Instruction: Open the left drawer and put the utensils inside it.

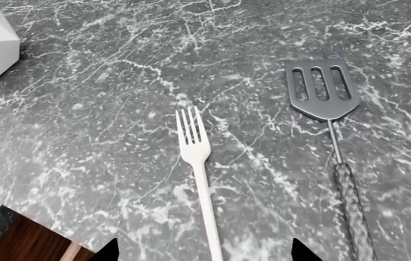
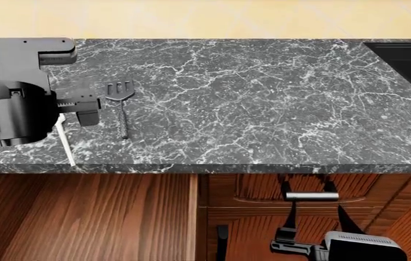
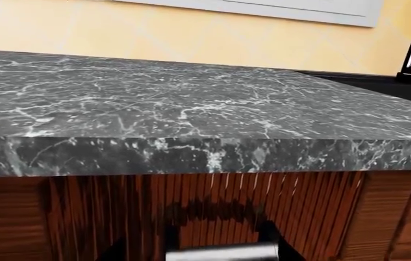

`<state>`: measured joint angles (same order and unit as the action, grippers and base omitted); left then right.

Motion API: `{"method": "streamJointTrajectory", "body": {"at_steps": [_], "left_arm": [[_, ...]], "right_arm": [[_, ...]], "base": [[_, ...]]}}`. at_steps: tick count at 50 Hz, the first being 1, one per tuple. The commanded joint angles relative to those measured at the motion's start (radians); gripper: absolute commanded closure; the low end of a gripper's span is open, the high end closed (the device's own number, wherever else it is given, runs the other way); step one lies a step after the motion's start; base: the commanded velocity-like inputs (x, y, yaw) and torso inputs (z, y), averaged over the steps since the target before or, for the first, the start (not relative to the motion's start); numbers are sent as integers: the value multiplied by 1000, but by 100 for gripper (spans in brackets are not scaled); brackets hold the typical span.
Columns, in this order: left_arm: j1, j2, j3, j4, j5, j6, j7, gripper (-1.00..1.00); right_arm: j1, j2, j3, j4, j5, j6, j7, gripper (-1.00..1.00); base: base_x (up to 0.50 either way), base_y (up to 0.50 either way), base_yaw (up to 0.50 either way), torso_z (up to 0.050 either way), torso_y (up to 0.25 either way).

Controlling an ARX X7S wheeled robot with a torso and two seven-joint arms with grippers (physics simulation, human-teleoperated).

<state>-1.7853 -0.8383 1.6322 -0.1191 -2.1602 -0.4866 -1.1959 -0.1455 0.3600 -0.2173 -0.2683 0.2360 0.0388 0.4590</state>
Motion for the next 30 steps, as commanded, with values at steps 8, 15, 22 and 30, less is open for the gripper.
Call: {"method": "streamJointTrajectory", "body": {"at_steps": [8, 15, 22, 30], "left_arm": [[-4, 9, 2, 3, 25, 3, 22, -100], [-2, 7, 1, 8, 36, 13, 12, -100], [0, 6, -2, 11, 42, 20, 7, -100], [4, 5, -7, 12, 48, 24, 24, -100]], "right_arm": [[13, -6, 0, 9, -21, 13, 2, -100], [16, -6, -2, 17, -20, 8, 1, -100], [17, -6, -4, 23, -20, 3, 1, -100], [17, -5, -6, 26, -19, -1, 2, -100]], "base": [[0, 0, 0, 0, -91], [0, 0, 0, 0, -91], [0, 0, 0, 0, -92], [0, 0, 0, 0, -91]]}}
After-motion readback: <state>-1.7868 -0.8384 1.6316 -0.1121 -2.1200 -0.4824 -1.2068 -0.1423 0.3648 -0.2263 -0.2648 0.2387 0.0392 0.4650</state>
